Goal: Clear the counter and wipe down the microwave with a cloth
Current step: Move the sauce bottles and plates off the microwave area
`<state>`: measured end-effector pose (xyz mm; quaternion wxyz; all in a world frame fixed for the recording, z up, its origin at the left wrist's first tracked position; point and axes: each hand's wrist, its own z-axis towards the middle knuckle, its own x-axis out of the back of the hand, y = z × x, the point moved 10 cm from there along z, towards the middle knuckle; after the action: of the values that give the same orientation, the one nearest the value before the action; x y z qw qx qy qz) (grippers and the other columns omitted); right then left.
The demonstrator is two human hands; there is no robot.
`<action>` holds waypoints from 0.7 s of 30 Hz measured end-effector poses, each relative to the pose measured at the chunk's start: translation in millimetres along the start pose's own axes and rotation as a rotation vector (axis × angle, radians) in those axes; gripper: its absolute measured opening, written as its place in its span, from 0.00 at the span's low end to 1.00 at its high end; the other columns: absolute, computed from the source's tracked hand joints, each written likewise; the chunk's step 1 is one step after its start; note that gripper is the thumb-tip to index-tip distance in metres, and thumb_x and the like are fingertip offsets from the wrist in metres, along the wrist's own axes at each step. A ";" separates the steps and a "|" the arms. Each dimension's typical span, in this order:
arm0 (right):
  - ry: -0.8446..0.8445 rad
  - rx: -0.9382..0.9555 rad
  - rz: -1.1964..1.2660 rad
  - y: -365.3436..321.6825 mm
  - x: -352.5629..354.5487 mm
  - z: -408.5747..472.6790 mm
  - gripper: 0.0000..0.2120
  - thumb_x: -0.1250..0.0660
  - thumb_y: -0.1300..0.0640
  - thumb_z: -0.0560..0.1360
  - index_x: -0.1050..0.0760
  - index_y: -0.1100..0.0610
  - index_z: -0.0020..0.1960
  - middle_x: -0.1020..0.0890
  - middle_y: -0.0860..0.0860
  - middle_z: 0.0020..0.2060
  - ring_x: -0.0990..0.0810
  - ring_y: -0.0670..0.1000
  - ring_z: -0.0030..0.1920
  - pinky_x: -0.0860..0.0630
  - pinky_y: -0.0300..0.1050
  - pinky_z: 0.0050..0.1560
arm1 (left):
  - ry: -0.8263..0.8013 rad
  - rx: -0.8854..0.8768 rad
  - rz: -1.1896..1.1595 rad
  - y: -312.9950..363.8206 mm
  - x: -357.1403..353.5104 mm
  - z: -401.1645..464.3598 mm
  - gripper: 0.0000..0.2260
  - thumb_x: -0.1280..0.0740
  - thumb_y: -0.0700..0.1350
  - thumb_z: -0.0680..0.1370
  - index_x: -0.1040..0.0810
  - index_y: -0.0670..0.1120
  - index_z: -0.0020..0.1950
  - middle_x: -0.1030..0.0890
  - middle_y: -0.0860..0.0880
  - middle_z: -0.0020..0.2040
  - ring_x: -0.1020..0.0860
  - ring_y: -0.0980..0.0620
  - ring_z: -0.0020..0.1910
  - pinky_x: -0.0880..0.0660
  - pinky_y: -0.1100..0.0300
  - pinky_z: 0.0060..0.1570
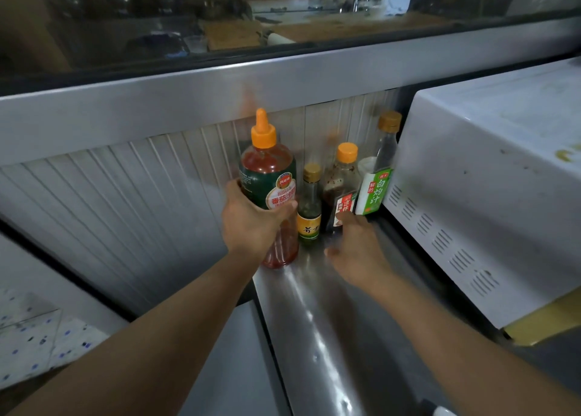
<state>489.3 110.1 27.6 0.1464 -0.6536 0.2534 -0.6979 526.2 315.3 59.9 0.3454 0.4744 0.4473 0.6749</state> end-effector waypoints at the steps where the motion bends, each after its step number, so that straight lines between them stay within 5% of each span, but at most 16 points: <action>1: -0.007 0.006 0.003 0.8 -1.6 -1.1 0.29 0.28 0.59 0.69 0.34 0.59 0.67 0.28 0.58 0.60 0.30 0.59 0.62 0.31 0.48 0.61 | 0.002 -0.005 -0.004 0.6 -1.0 -0.4 0.31 0.20 0.52 0.60 0.33 0.57 0.55 0.24 0.58 0.49 0.22 0.56 0.48 0.29 0.67 0.38; 5: -0.039 0.011 0.020 3.3 -8.5 -2.7 0.29 0.28 0.59 0.70 0.35 0.59 0.68 0.29 0.58 0.61 0.31 0.58 0.63 0.31 0.48 0.63 | -0.016 -0.019 -0.013 -4.7 -2.0 -2.5 0.34 0.20 0.51 0.61 0.33 0.53 0.62 0.23 0.56 0.55 0.23 0.56 0.52 0.26 0.65 0.44; 10: -0.020 -0.013 0.091 8.7 -18.4 5.6 0.24 0.28 0.58 0.71 0.31 0.62 0.64 0.26 0.59 0.59 0.28 0.59 0.61 0.28 0.48 0.59 | -0.085 0.018 0.150 -42.9 -3.6 -12.5 0.38 0.20 0.46 0.61 0.34 0.47 0.66 0.26 0.49 0.62 0.26 0.50 0.61 0.26 0.50 0.60; 21: 0.103 -0.186 0.169 18.4 -55.8 41.5 0.15 0.30 0.53 0.72 0.27 0.61 0.52 0.20 0.61 0.50 0.21 0.62 0.52 0.25 0.50 0.47 | -0.128 0.043 0.293 -83.8 -21.6 -15.0 0.35 0.21 0.49 0.63 0.34 0.48 0.64 0.24 0.49 0.61 0.24 0.49 0.60 0.25 0.48 0.59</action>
<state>533.6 118.1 -28.5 0.1304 -0.6041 0.3784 -0.6891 522.2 322.1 -27.5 0.2608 0.5841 0.3647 0.6766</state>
